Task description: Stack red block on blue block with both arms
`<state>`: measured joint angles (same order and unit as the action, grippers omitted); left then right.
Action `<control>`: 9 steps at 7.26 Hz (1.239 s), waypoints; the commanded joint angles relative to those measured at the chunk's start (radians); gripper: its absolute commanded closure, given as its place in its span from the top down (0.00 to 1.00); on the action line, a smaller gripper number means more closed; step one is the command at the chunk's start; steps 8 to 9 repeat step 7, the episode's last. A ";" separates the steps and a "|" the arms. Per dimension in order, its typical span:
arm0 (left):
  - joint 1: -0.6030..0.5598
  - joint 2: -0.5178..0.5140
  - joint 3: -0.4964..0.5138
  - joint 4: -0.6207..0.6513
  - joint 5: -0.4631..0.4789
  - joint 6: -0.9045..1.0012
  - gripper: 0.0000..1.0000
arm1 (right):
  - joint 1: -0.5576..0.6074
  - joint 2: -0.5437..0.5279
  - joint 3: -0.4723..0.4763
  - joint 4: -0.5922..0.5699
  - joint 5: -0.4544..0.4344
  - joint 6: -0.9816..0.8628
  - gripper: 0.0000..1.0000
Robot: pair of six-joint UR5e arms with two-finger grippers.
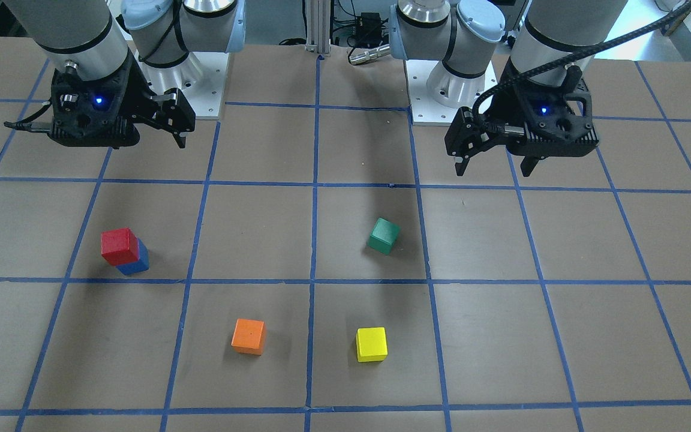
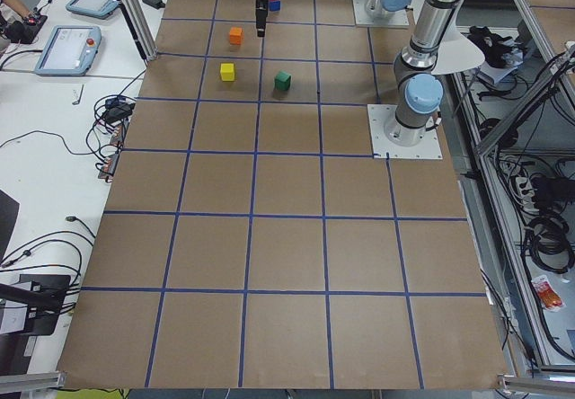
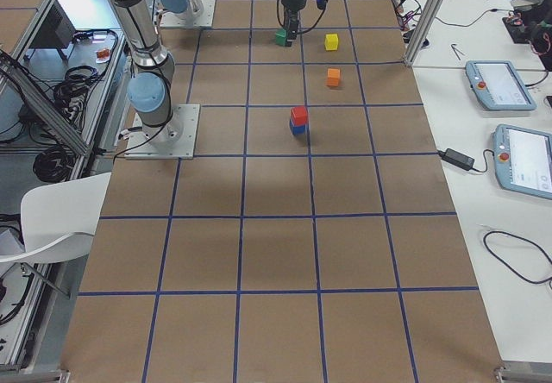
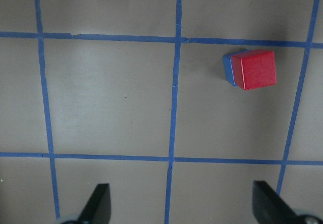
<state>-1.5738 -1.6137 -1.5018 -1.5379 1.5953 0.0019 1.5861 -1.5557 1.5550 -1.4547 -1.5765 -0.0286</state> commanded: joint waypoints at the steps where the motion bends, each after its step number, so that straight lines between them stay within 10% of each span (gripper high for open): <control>1: 0.000 0.000 0.000 -0.001 0.000 0.000 1.00 | -0.006 0.002 0.000 0.003 -0.002 -0.001 1.00; 9: 0.000 0.000 0.000 0.001 -0.002 0.000 1.00 | -0.006 0.000 -0.006 -0.007 0.004 -0.002 1.00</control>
